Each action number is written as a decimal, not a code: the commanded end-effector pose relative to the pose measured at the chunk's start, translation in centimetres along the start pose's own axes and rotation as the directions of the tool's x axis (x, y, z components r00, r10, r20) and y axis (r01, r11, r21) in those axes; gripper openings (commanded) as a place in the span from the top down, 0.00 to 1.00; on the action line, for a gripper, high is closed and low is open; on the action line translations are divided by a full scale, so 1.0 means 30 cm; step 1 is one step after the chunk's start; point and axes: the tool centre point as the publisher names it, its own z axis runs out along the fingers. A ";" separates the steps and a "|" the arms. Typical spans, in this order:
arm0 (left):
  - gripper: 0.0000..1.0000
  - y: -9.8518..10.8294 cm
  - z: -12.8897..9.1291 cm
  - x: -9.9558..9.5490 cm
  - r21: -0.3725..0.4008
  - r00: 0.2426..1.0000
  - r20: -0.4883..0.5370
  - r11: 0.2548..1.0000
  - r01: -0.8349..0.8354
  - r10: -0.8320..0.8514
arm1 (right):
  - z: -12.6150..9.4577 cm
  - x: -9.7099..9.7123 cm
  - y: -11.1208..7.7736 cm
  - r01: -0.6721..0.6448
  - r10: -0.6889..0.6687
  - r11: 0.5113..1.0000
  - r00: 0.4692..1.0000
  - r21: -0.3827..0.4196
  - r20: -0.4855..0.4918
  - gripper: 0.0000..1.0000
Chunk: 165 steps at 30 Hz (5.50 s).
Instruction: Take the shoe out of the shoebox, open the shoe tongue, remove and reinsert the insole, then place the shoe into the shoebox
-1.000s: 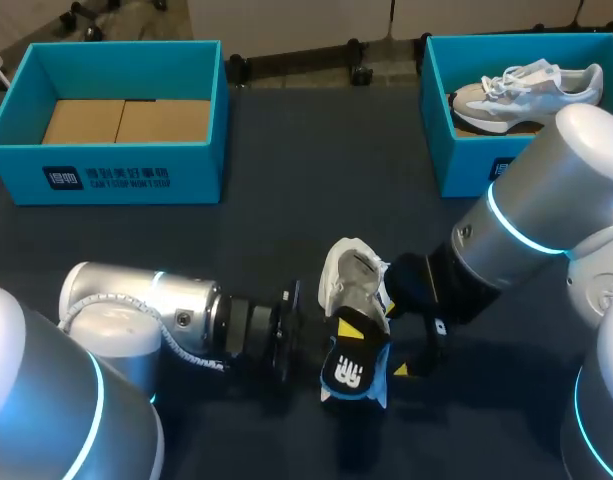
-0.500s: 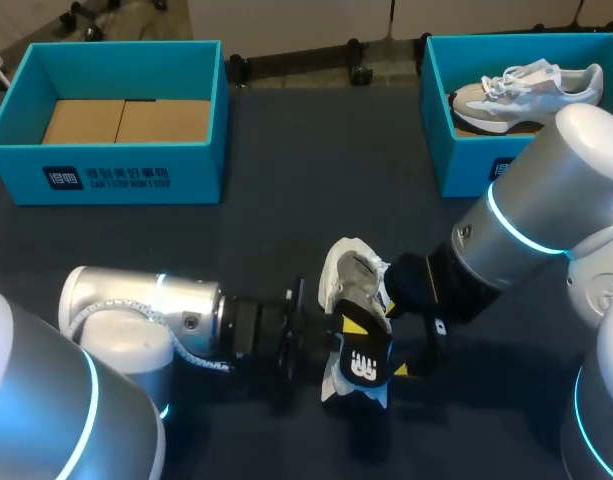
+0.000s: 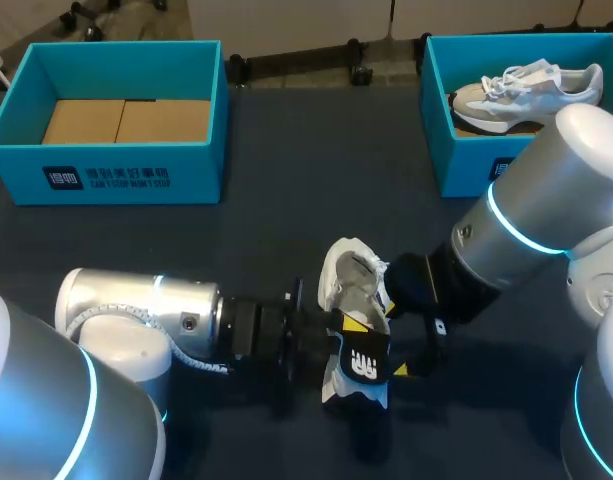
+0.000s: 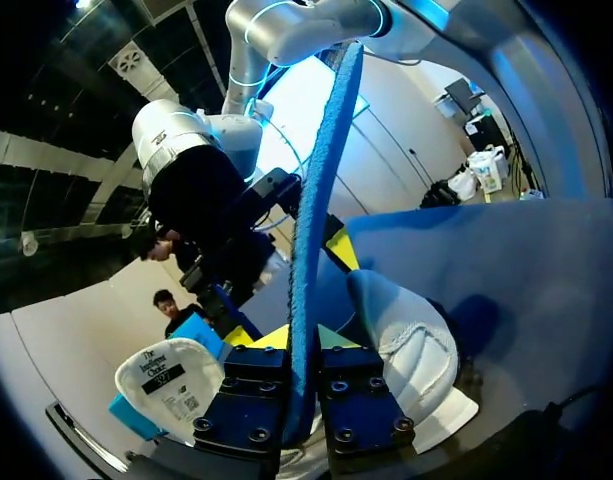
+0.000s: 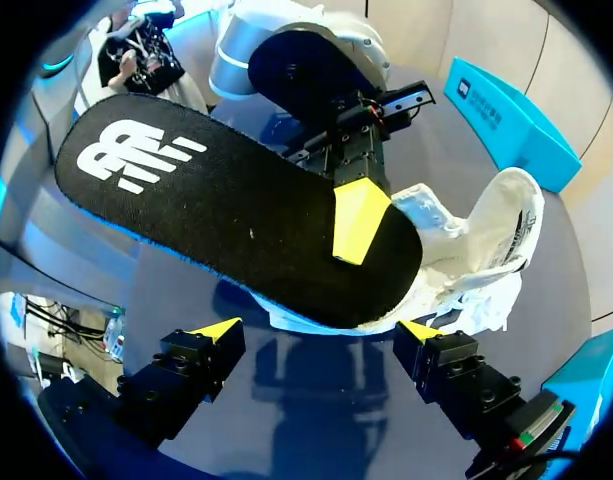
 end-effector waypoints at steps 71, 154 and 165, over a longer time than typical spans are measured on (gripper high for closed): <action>0.79 -0.002 -0.004 -0.010 -0.112 0.999 0.032 0.993 -0.023 0.026 | 0.003 0.003 0.002 -0.001 0.001 1.000 1.000 0.002 0.002 0.00; 1.00 -0.025 0.028 0.023 -0.130 0.976 0.001 0.968 -0.214 0.216 | 0.003 0.003 0.002 -0.001 0.001 1.000 1.000 0.002 0.002 0.00; 1.00 0.069 0.011 -0.001 -0.231 0.947 -0.014 0.920 -0.317 0.322 | 0.003 0.003 0.002 -0.001 0.001 1.000 1.000 0.002 0.002 0.00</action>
